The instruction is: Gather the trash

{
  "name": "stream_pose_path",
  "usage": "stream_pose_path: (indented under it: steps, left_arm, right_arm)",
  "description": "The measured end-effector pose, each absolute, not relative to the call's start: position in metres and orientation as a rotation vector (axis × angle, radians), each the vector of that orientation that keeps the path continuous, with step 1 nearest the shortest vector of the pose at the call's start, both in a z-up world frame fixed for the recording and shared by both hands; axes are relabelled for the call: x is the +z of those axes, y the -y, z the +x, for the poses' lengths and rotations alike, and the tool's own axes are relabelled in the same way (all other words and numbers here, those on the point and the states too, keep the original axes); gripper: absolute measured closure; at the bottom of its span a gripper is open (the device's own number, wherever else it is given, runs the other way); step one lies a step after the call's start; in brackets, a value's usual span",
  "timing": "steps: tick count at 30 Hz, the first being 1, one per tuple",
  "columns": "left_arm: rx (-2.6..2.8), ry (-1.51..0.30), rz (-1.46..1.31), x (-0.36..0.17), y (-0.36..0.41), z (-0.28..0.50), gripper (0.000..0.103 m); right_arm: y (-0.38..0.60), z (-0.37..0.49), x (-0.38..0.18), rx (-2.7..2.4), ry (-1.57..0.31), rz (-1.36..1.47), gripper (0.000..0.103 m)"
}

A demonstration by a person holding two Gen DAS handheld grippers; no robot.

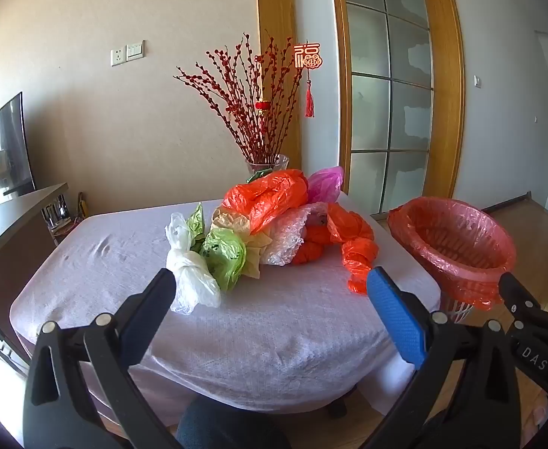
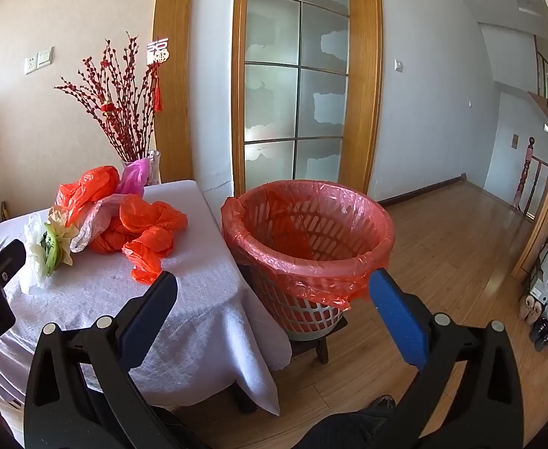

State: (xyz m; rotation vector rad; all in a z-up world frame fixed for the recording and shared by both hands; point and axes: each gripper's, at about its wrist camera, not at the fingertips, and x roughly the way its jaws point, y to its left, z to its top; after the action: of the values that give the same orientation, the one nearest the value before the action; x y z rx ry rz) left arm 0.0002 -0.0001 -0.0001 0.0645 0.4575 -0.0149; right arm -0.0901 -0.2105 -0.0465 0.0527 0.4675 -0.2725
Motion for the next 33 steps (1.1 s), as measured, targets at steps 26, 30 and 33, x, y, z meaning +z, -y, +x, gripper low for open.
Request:
stream_pose_path:
  steps: [26,30,33]
  left_arm:
    - [-0.017,-0.465,0.058,-0.0034,0.0003,0.0001,0.004]
    - [-0.017,-0.466,0.059,-0.0041,0.0009,0.0001,0.004]
    - [-0.019,-0.466,0.059,-0.0057,0.0025,-0.0006,0.004]
  right_arm:
    - [0.2075,-0.0887,-0.0431,-0.274,-0.462,0.043,0.002]
    - [0.2083,-0.0884,-0.043,-0.275,-0.462,0.044,0.002]
    - [0.2079,-0.0883,-0.0428,-0.275,-0.462,0.042,0.002]
